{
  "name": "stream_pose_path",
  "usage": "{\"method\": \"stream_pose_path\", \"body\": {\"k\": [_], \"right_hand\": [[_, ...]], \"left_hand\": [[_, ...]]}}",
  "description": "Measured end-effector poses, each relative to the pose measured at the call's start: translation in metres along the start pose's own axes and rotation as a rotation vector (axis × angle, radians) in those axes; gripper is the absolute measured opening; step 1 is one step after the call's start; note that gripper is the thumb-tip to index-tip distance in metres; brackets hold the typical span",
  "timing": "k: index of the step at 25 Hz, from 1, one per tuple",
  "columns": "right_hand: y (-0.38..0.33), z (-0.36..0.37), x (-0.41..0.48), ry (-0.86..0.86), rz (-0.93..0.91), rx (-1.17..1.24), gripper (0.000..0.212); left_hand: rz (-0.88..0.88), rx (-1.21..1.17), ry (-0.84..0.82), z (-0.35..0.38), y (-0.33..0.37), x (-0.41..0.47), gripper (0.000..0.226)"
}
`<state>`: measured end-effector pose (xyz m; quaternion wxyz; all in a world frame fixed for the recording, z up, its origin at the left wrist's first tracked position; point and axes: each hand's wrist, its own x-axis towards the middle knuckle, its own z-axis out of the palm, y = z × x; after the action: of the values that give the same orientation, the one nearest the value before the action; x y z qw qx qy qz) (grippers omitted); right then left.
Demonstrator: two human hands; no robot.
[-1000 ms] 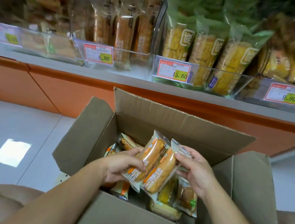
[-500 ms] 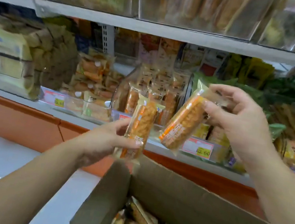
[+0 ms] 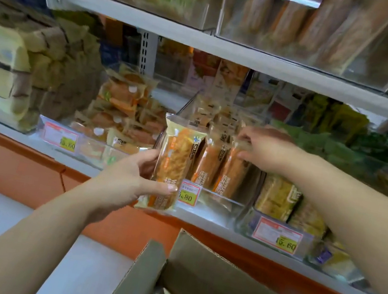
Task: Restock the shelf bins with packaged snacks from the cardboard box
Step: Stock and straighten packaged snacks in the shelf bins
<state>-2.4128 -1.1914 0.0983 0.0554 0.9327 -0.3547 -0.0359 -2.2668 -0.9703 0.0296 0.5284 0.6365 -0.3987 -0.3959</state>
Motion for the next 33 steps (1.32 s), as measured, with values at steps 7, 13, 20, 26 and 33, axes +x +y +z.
{"method": "stream_pose_path", "body": {"k": [7,13,20,26,33], "right_hand": [[-0.011,0.008,0.009,-0.181,0.015,-0.221,0.067],[-0.027,0.009,0.006,-0.096,-0.055,-0.194,0.090],[-0.045,0.034,0.020,-0.006,0.018,-0.137,0.115],[-0.032,0.022,0.024,-0.003,0.011,-0.109,0.120],[-0.002,0.001,0.008,-0.155,0.101,-0.129,0.106]], "left_hand": [[-0.008,0.011,-0.051,-0.007,-0.006,0.003,0.044],[-0.025,-0.017,-0.045,-0.005,-0.004,0.003,0.038],[-0.002,-0.073,-0.015,-0.007,-0.003,-0.001,0.041],[0.005,-0.063,0.000,-0.007,0.000,-0.005,0.040],[-0.010,-0.038,0.000,-0.002,0.005,-0.008,0.038]]}}
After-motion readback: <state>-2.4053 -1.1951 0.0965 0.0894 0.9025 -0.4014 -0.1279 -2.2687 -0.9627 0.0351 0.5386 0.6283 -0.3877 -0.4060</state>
